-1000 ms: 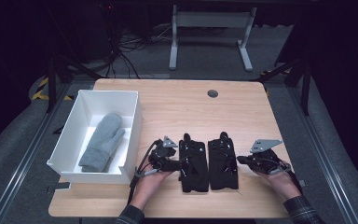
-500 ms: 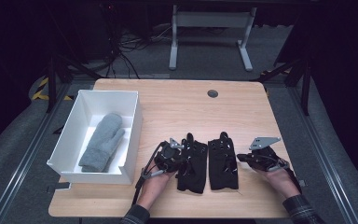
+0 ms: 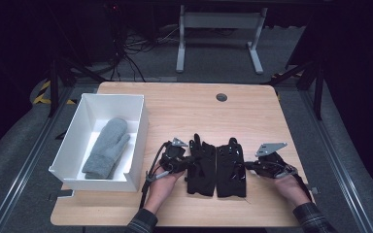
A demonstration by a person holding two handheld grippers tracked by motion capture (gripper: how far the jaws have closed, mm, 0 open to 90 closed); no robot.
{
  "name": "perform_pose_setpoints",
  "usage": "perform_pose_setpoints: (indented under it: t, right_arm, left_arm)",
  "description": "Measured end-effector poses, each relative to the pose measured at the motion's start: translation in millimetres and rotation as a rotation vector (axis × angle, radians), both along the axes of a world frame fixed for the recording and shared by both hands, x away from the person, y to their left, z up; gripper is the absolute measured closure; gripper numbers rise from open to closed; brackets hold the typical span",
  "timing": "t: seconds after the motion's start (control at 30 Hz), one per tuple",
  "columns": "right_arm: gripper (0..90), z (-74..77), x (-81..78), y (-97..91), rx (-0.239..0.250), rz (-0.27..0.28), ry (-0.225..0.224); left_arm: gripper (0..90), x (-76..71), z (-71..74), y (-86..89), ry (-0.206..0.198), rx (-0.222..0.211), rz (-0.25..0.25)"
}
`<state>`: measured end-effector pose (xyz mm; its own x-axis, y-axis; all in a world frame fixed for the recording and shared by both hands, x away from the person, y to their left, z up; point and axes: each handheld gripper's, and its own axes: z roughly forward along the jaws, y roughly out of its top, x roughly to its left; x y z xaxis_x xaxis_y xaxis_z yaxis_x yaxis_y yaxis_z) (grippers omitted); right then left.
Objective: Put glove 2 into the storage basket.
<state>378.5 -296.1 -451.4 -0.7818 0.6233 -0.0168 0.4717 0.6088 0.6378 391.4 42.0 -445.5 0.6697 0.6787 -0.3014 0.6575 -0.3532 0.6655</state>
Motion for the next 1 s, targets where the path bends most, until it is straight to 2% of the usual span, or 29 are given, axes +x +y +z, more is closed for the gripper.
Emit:
perform_pose_setpoints:
  t: [0.23, 0.3, 0.57, 0.83, 1.0]
  right_arm:
    - [90.0, -0.1, 0.1, 6.2, 0.01, 0.016, 0.0]
    - [90.0, -0.1, 0.3, 10.8, 0.018, 0.025, 0.005]
    - [90.0, -0.7, 0.1, 21.5, 0.031, 0.051, 0.013]
    - [90.0, -1.7, -1.0, 34.3, 0.041, 0.078, 0.017]
    - [90.0, -2.6, -1.4, 46.5, 0.04, 0.098, 0.02]
  left_arm:
    - [87.3, 1.7, 13.6, 5.5, 0.0, -0.048, -0.035]
    - [87.3, 1.8, 17.9, 7.2, 0.021, -0.077, -0.051]
    - [87.4, 1.7, 28.7, 7.0, 0.025, -0.119, -0.079]
    - [87.3, 0.9, 35.9, -3.9, 0.036, -0.159, -0.122]
    - [87.2, -0.1, 35.0, -14.0, 0.04, -0.156, -0.147]
